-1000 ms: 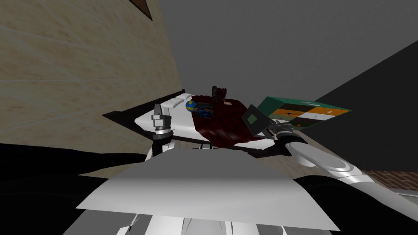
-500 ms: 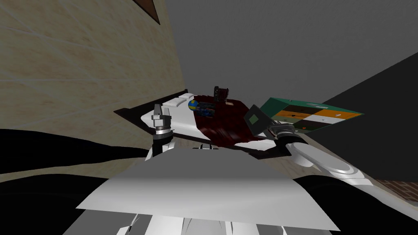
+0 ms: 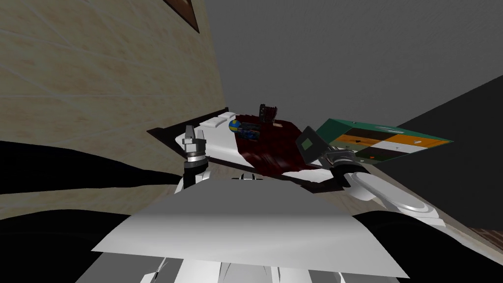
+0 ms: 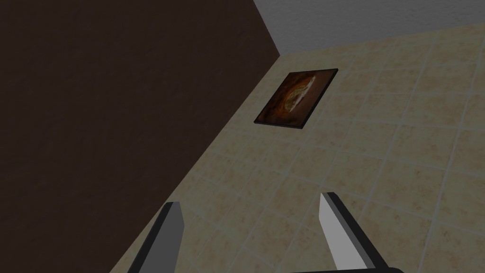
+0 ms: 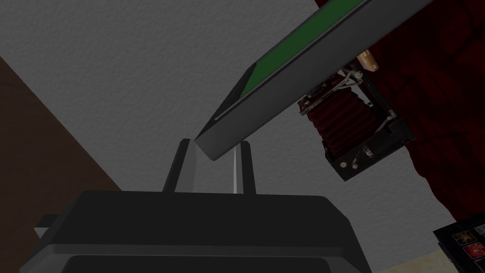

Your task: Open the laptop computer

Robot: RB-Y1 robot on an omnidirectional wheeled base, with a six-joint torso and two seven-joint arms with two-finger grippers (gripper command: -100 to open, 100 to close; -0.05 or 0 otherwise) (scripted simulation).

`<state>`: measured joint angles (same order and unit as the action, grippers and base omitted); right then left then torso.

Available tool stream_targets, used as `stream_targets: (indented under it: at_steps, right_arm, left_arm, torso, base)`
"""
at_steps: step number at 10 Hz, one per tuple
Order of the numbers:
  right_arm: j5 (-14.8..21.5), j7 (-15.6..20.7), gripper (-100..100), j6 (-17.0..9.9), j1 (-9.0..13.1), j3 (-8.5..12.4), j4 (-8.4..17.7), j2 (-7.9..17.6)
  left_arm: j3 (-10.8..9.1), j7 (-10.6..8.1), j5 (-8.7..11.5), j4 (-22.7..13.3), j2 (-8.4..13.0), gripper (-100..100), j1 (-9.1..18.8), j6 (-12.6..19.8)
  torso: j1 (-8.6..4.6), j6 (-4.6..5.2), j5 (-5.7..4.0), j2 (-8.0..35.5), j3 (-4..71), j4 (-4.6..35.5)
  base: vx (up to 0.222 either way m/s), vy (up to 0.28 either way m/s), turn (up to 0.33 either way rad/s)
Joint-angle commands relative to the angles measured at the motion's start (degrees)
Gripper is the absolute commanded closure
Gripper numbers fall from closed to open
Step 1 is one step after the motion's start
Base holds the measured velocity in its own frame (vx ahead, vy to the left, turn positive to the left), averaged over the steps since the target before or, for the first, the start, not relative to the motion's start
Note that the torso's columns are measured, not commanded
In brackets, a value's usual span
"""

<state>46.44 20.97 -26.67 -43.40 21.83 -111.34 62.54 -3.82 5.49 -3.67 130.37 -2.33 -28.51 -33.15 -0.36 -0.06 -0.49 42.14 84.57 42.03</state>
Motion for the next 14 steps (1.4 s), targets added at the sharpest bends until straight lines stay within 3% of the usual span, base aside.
stream_targets:
  at_steps: [1,2,4,5,14]
  right_arm:
    - [-2.00,4.06,100,0.68,0.08,0.00,-0.24,-0.95]
    - [-4.66,5.98,100,1.64,1.06,0.87,-0.64,-3.29]
    - [-4.82,8.69,100,1.64,1.06,0.87,-0.64,-3.29]
    - [-4.48,7.67,100,1.57,1.02,1.53,-1.03,-3.19]
    - [-19.78,0.04,100,6.64,0.96,2.77,4.52,2.85]
  left_arm:
    - [0.00,0.00,0.00,0.00,0.00,0,-0.01,0.00]
    - [0.00,0.00,0.00,0.00,0.00,0,-0.01,0.00]
    - [0.00,0.00,0.00,0.00,0.00,0,-0.01,0.00]
    - [0.00,0.00,0.00,0.00,0.00,0,-0.01,0.00]
    - [-0.01,0.00,0.00,0.00,0.00,0,-0.01,0.00]
  torso:
    - [0.01,0.08,0.02,-0.03,0.02,0.01]
    - [-0.03,0.20,0.05,-0.07,0.05,0.02]
    - [-0.06,0.11,0.00,0.01,-0.01,0.02]
    - [-0.08,0.16,0.01,-0.05,0.03,0.00]
    - [-0.31,0.18,-0.06,-0.06,0.05,0.00]
  base:
    - [-0.025,-0.002,0.002]
    - [-0.050,0.000,0.114]
    - [-0.039,-0.011,0.049]
    - [-0.009,0.003,0.003]
    - [-0.014,-0.064,0.000]
